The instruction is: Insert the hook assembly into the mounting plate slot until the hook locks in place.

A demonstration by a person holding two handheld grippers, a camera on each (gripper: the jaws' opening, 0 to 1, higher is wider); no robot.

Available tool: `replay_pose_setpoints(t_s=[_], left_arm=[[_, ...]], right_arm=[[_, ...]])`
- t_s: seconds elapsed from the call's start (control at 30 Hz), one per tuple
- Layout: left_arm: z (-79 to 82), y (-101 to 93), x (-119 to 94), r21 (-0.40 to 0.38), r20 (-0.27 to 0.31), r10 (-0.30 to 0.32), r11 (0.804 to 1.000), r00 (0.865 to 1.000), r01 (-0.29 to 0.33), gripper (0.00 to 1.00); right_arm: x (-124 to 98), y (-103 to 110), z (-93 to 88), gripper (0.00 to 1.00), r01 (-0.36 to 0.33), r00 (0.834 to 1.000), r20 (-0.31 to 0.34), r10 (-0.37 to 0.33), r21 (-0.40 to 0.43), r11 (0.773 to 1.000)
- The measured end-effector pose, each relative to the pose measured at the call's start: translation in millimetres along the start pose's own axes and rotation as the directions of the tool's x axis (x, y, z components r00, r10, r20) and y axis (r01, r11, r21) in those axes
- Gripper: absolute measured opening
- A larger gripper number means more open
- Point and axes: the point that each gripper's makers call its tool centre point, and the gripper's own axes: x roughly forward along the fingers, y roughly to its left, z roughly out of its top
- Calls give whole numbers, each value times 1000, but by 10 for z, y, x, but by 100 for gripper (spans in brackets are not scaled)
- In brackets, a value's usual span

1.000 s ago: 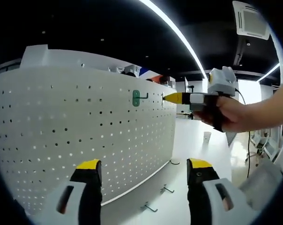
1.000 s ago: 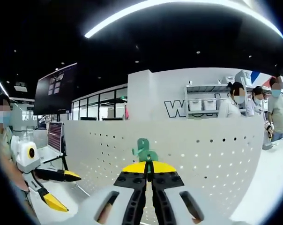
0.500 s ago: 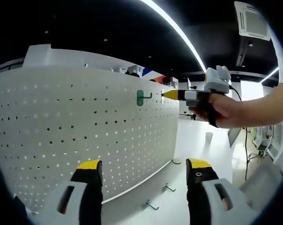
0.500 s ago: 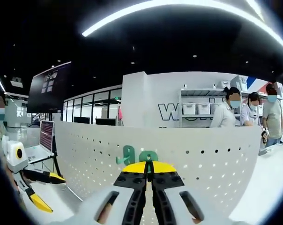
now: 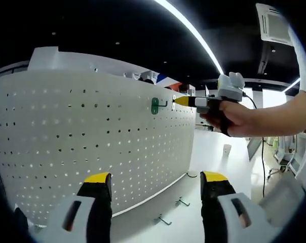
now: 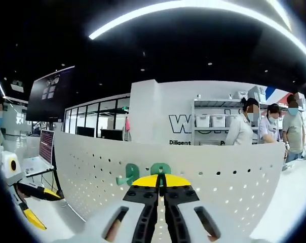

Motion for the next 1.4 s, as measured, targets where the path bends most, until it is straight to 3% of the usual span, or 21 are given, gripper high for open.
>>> replay_pose_setpoints(t_s=[1.4], left_arm=[[-24,85,-81,-34,3,31,999,1000,-31,71]], right_arm=[[151,-21,-110,1,48,998,-26,-48,-17,999]])
